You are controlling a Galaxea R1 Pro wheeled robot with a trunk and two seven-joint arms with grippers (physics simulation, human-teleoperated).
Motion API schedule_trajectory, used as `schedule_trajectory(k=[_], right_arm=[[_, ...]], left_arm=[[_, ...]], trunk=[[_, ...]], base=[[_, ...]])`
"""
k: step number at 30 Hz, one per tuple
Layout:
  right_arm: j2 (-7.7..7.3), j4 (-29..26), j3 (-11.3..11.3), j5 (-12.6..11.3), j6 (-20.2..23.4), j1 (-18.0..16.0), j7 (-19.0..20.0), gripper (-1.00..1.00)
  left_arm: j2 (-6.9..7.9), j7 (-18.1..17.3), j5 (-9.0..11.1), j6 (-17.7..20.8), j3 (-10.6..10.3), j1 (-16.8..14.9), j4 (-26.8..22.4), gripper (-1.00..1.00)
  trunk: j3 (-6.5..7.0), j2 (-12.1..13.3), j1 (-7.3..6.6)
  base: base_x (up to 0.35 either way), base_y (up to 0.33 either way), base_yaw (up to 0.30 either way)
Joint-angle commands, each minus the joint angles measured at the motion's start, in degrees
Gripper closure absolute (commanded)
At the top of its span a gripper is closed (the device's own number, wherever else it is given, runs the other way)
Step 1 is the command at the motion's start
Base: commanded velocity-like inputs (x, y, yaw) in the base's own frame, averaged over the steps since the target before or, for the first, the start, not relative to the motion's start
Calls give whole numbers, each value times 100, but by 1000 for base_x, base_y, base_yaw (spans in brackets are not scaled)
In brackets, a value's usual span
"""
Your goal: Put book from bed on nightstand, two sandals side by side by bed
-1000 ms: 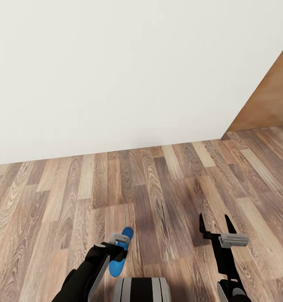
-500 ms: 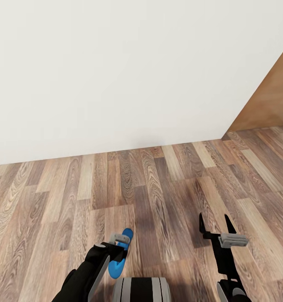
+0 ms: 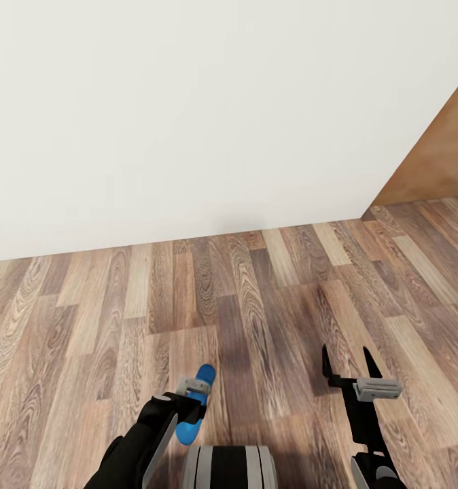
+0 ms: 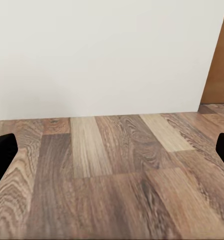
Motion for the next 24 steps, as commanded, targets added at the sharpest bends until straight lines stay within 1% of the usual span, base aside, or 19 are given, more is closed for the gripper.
schedule_trajectory(k=[1,12,24], right_arm=[[0,2,-2,-25,-15,-2,28,-100],[0,2,-2,-21,-15,-2,27,-100],[0,2,-2,-16,-15,-2,28,-100]], left_arm=[[0,9,-14,26,-7,-2,-7,-100],[3,7,-16,22,0,-2,-14,-100],[9,8,-14,20,10,-2,-15,-100]], trunk=[[-26,-3,1],[-270,-18,30],[-270,-18,30]], base=[[0,0,0],[0,0,0],[0,0,0]])
